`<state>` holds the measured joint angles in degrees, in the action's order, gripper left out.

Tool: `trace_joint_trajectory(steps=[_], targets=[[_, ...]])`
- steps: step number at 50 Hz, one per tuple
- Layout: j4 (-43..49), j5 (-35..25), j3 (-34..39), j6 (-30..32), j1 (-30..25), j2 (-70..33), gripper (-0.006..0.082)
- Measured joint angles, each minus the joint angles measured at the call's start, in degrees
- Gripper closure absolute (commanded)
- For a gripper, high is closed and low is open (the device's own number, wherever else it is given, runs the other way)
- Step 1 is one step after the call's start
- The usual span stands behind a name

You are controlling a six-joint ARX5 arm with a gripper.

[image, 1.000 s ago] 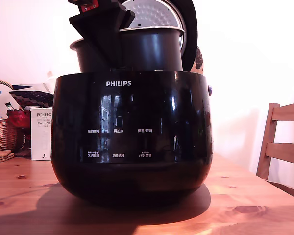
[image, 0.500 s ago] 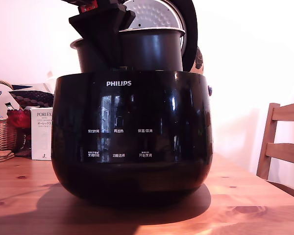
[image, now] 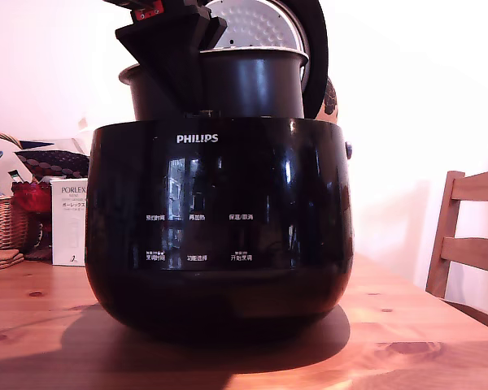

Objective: Place the pot you are holding inside the rice cooker

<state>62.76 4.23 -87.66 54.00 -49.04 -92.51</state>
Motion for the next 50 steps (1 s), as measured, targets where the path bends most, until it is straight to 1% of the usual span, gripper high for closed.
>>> trace_joint_trajectory(steps=[7,13,34,41,50], targets=[[0.0,-0.02,0.02,0.0,0.0,0.0,0.0718],[-0.13,0.02,0.0,0.0,0.0,0.0,0.0698],[-0.2,0.02,0.02,-0.09,0.0,0.0,0.0703],[-0.44,0.15,0.0,-0.22,0.0,0.0,0.0656],[-0.52,0.2,0.0,-0.26,0.0,0.0,0.0655]])
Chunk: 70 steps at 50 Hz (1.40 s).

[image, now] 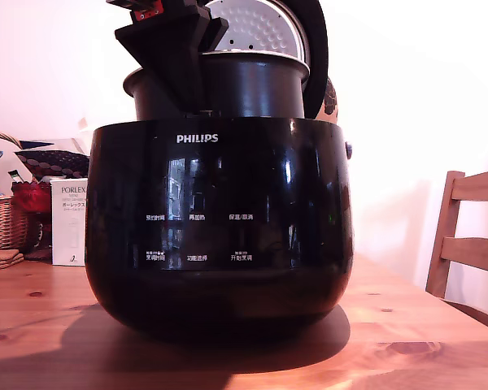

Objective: Place the pot you are holding inside the rice cooker

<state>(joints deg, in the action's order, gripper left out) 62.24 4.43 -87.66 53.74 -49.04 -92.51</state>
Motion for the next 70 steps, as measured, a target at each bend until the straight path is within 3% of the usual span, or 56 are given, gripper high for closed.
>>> trace_joint_trajectory(steps=[18,70], targets=[[-0.26,0.17,0.0,-0.02,0.02,0.0,0.0602],[4.24,2.73,-3.67,-2.86,-0.44,0.02,0.0604]])
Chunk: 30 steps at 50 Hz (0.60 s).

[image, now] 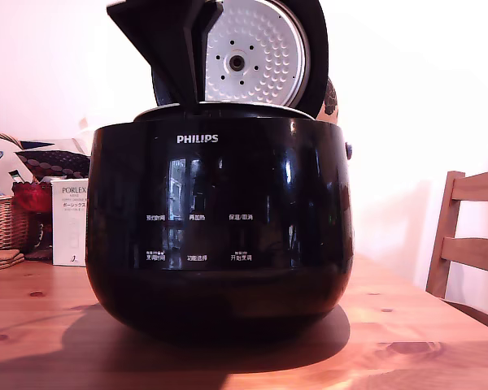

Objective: Place the pot you are holding inside the rice cooker

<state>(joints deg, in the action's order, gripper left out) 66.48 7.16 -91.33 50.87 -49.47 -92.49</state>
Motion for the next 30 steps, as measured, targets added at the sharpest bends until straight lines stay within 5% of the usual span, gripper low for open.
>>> trace_joint_trajectory(steps=[30], targets=[[5.99,0.68,-5.29,-8.76,0.59,0.72,0.0643]])
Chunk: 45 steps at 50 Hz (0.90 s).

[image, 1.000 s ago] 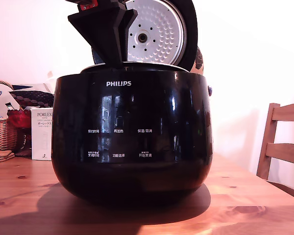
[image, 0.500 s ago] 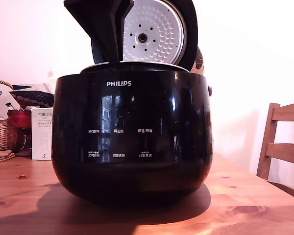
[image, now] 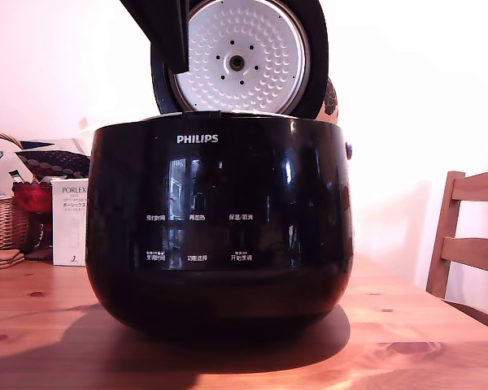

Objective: Place the pot you are holding inside the rice cooker

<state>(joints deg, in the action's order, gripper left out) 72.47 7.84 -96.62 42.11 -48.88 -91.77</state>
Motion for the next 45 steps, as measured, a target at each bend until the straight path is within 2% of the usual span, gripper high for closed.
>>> trace_joint_trajectory(steps=[5,13,29,45], targets=[[1.44,-1.77,0.0,-3.04,0.02,0.0,0.0693],[1.2,-5.81,0.0,-4.24,0.07,0.0,0.0792],[-3.28,-12.61,0.0,-4.28,0.07,0.0,0.0791],[-3.28,-14.23,0.0,-4.28,1.07,-0.02,0.0791]])
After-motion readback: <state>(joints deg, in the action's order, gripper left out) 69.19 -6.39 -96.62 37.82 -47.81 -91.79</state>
